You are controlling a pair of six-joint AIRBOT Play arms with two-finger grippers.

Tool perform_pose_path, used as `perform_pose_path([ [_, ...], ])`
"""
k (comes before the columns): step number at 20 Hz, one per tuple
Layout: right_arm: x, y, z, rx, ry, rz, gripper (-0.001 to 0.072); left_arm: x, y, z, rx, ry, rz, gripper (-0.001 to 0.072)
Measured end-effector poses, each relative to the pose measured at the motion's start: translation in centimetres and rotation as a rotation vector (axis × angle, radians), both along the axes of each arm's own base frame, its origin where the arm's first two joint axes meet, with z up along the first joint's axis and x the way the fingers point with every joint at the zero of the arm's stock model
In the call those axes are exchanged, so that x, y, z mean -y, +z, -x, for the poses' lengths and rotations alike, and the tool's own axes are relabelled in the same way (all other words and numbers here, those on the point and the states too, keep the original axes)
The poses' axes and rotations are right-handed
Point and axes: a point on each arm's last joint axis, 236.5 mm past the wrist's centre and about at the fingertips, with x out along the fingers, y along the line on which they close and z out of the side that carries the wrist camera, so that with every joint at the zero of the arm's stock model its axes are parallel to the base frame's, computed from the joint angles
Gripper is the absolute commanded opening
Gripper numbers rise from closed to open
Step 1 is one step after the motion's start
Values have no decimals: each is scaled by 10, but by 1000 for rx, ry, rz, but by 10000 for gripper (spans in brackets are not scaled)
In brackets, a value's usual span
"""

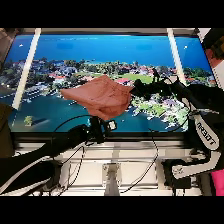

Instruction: Fold the clothes and pants, and hang the long-sleeved shirts on hangers.

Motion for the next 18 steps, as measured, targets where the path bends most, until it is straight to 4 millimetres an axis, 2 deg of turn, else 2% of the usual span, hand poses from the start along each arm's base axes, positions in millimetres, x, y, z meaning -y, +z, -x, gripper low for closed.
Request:
perform_pose_path([
  [5,0,0,0,1,2,1,22,3,-10,-1,1,-13,-10,342],
  [10,-1,0,2,-3,10,-1,22,3,-11,-1,3,-16,-10,343],
  [15,-1,0,4,0,25,-1,22,4,11,-3,13,17,39,343],
  [18,-1,0,5,3,33,1,22,-5,19,-6,8,49,37,343],
])
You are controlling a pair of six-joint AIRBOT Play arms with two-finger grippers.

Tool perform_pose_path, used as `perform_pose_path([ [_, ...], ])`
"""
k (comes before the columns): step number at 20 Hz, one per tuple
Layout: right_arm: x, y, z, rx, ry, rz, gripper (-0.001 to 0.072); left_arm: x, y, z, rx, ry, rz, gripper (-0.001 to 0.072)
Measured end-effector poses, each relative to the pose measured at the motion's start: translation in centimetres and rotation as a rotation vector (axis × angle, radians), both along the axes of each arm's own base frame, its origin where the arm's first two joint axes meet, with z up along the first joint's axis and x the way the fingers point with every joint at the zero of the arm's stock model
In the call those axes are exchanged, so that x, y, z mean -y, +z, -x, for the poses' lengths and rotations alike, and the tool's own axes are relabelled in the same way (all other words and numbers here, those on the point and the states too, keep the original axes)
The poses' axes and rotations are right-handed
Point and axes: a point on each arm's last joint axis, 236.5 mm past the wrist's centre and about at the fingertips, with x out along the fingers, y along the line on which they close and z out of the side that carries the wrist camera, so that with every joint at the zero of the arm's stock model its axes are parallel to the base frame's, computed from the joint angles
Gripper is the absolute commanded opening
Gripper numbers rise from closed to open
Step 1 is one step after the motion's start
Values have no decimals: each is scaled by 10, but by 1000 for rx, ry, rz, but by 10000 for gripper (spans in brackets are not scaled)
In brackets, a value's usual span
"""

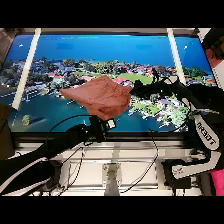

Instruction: Fold the clothes and pants, and hang the long-sleeved shirts on hangers.

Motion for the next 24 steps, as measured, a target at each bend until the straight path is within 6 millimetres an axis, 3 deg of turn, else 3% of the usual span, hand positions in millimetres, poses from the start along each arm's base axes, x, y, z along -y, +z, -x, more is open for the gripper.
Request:
perform_pose_path([
  [6,0,0,0,1,4,-1,22,-29,-21,-12,-58,85,-73,355],
  [12,-1,1,0,2,3,-5,22,-27,-25,-15,-61,90,-63,350],
  [15,-1,1,0,2,2,-6,22,-32,-24,-23,-55,116,-55,273],
  [17,-1,1,0,2,2,-7,22,-39,-24,-31,-52,144,-51,150],
  [18,-1,1,0,2,2,-7,22,-43,-24,-35,-52,158,-50,41],
  [19,-1,1,0,2,2,-7,21,-47,-23,-39,-51,174,-49,8],
  [24,-2,2,-1,3,-3,-11,22,-65,-23,-54,-50,239,-46,7],
])
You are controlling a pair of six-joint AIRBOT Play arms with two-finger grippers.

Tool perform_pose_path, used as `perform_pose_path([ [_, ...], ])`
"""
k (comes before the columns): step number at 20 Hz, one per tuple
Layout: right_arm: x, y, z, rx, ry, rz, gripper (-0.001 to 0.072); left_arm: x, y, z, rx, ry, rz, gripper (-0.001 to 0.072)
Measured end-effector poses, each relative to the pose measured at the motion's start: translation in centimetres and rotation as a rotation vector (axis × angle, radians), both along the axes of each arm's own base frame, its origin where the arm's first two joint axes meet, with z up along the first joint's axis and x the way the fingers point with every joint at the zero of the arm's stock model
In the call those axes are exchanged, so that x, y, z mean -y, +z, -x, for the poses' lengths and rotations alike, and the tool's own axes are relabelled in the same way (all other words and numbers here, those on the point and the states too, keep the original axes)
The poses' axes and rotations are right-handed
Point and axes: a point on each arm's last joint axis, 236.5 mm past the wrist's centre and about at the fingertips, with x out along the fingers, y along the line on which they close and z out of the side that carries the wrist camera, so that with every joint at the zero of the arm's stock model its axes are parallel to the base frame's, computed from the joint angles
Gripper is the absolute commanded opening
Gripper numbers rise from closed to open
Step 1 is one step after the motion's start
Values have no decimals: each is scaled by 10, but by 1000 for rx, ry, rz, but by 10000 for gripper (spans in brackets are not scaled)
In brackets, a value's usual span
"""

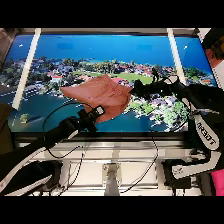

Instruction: Fold the clothes and pants, and hang the long-sleeved shirts on hangers.

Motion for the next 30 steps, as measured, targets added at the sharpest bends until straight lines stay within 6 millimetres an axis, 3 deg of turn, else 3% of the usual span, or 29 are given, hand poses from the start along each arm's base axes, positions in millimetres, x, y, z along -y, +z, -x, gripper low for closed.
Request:
perform_pose_path([
  [3,0,0,-2,4,-6,1,22,-4,12,-11,16,49,34,6],
  [6,1,0,-3,7,-10,2,22,-13,32,-22,-35,292,206,5],
  [9,1,0,-3,8,-11,2,21,-41,47,-30,-111,592,383,5],
  [14,-4,1,9,-10,47,-9,21,-87,50,-21,-218,885,506,4],
  [17,-7,2,18,-9,96,-13,21,-94,49,-10,-327,932,567,3],
  [23,-9,3,23,5,143,-13,21,-75,51,22,-703,832,756,7],
  [24,-9,3,24,8,148,-13,21,-76,51,24,-746,829,783,44],
  [25,-10,3,25,12,156,-13,22,-76,49,25,-783,823,804,232],
  [26,-10,3,26,12,164,-14,21,-78,47,25,-802,814,814,302],
  [30,-12,4,32,14,202,-20,21,-87,31,18,-806,803,820,303],
])
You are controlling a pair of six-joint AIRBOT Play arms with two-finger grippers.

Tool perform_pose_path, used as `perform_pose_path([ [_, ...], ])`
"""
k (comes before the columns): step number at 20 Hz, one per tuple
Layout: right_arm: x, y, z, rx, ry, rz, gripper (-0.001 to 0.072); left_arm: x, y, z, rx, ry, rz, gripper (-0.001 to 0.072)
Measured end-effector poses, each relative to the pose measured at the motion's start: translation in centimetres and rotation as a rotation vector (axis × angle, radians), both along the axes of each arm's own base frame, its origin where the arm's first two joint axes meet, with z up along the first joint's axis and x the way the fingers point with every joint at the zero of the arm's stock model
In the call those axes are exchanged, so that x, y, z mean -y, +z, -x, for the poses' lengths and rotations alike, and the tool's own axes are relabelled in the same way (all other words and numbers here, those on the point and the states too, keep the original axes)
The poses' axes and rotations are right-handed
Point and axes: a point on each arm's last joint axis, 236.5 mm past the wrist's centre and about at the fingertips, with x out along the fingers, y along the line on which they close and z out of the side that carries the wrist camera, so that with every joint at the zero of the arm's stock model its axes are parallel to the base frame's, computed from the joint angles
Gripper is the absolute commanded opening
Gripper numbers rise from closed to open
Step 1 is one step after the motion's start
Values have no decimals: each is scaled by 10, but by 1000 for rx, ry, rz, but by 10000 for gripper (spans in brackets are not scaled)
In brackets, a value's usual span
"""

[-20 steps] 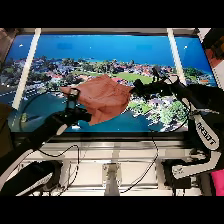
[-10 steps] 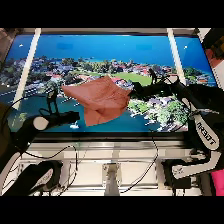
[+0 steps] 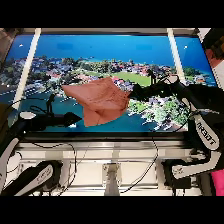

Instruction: Fold the clothes and pants, and hang the long-sleeved shirts on hangers.

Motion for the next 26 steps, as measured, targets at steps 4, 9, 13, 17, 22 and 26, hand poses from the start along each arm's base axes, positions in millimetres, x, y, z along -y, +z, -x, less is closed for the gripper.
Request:
perform_pose_path([
  [4,-1,0,2,2,15,-2,21,-3,-19,-1,-46,10,7,303],
  [9,-1,1,3,4,18,-3,22,3,-40,7,-116,-14,17,302],
  [13,-1,1,2,6,18,-3,22,18,-49,17,-159,-60,28,302],
  [17,-1,1,2,6,18,-2,22,29,-55,22,-193,-74,47,15],
  [22,1,0,-4,21,-3,6,20,43,-37,-3,-147,15,154,3],
  [26,12,17,-26,39,-104,-64,20,49,23,-37,79,-7,199,2],
])
